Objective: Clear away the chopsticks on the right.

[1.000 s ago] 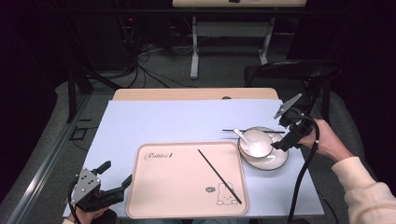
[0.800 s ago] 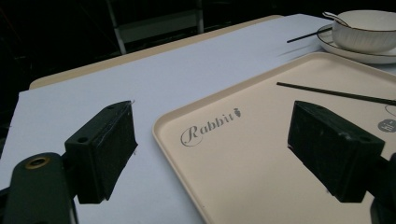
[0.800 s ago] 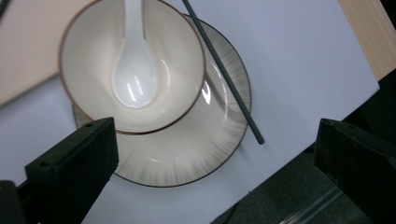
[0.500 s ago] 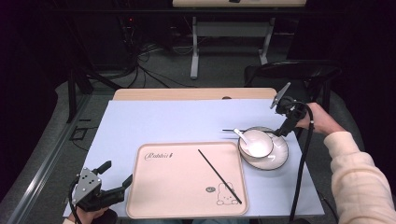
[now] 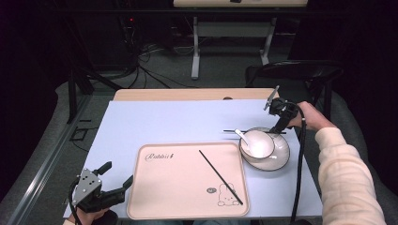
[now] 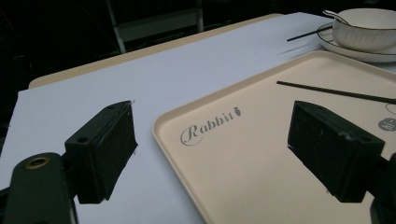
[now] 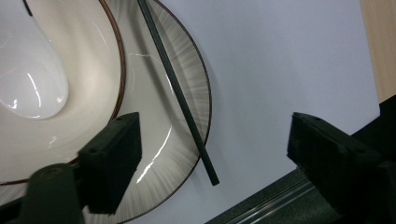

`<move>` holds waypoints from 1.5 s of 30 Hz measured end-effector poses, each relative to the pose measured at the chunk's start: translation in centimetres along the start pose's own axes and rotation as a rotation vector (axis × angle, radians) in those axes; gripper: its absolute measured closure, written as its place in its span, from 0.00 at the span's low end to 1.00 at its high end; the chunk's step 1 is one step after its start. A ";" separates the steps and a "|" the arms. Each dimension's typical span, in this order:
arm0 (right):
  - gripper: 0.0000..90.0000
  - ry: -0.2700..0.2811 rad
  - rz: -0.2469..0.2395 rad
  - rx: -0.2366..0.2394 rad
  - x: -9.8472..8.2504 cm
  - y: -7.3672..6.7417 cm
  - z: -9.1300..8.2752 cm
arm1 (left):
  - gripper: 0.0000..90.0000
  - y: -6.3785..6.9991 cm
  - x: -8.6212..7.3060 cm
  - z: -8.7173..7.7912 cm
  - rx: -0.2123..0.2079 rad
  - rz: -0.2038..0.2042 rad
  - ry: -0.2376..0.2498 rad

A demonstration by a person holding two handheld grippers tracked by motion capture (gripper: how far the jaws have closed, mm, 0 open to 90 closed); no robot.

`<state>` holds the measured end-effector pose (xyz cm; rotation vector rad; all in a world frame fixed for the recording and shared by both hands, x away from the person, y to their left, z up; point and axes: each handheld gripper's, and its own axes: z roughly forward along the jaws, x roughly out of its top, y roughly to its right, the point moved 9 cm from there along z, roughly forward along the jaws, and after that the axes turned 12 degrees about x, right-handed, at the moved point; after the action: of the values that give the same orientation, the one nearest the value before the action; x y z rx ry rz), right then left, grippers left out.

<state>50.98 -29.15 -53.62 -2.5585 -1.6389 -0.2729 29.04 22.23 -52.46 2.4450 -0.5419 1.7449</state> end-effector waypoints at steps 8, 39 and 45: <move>0.57 -0.046 -0.044 0.000 0.3 0.0 1.6 | 0.17 0.0 0.0 0.0 0.001 0.003 -0.003; 0.95 -0.106 -0.104 0.012 -0.5 -0.7 5.0 | 0.17 0.0 0.0 0.0 0.003 -0.001 -0.001; 0.95 -0.090 -0.078 -0.027 -0.5 -0.5 3.8 | 0.17 0.0 0.0 0.0 0.003 0.000 -0.001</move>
<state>50.72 -28.73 -57.44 -2.5653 -1.7807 -0.1885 29.05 22.25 -52.46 2.4476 -0.5395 1.7453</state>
